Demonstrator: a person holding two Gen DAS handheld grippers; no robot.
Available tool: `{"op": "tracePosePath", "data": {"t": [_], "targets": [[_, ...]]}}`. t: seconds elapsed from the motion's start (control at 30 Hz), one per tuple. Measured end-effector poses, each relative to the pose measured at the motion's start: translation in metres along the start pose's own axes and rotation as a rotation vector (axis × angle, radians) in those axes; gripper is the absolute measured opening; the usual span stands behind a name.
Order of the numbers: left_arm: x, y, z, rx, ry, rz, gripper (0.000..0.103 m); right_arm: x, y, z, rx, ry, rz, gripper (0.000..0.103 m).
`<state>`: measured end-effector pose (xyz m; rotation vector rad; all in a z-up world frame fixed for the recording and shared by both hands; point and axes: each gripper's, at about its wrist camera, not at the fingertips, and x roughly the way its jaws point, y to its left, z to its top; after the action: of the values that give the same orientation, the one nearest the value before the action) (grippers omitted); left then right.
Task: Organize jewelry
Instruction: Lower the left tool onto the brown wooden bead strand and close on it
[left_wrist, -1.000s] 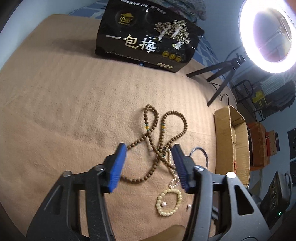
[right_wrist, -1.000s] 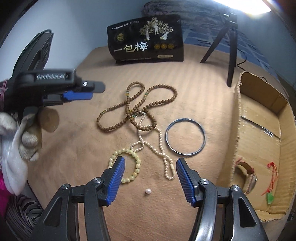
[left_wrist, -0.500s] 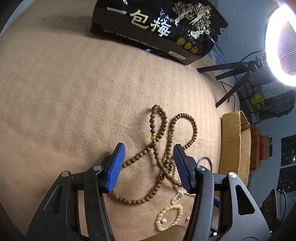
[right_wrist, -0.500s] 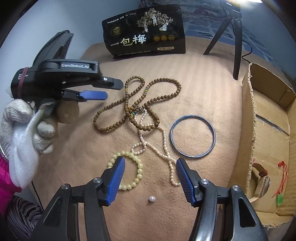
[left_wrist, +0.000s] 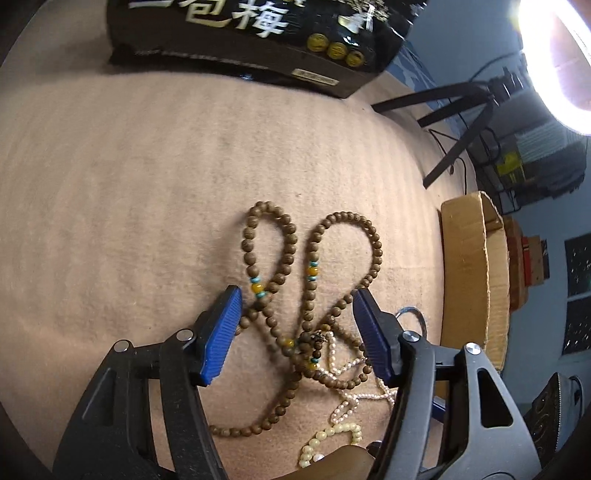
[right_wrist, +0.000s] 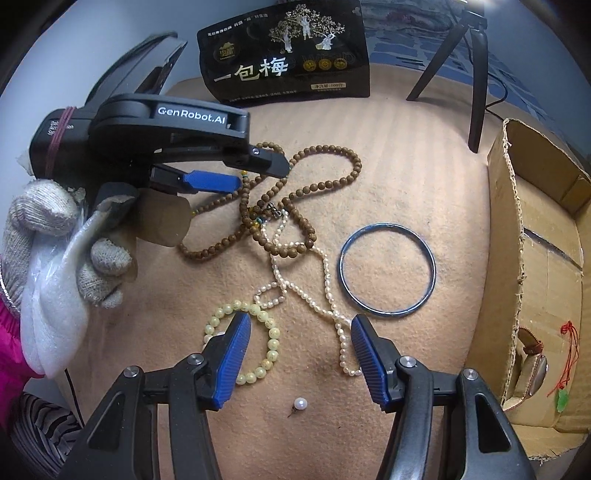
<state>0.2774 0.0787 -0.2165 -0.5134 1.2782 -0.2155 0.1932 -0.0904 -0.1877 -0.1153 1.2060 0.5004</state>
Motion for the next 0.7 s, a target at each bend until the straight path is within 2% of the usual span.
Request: {"op": "tracePosePath", "data": {"t": [0.23,0.43,0.7], "targets": [[0.008,-0.01,0.002,0.043,-0.003,0.041,0.064,0.013,0.0,0.003,-0.015,0.018,-0.02,0.055],[0.019,-0.028,0.002,0.103,-0.011,0.09,0.064,0.018,-0.004,0.007,-0.008,0.019,-0.002,0.049],[0.031,-0.049,-0.001,0.186,-0.008,0.124,0.064,0.023,-0.009,0.01,-0.013,0.018,0.006,0.046]]}}
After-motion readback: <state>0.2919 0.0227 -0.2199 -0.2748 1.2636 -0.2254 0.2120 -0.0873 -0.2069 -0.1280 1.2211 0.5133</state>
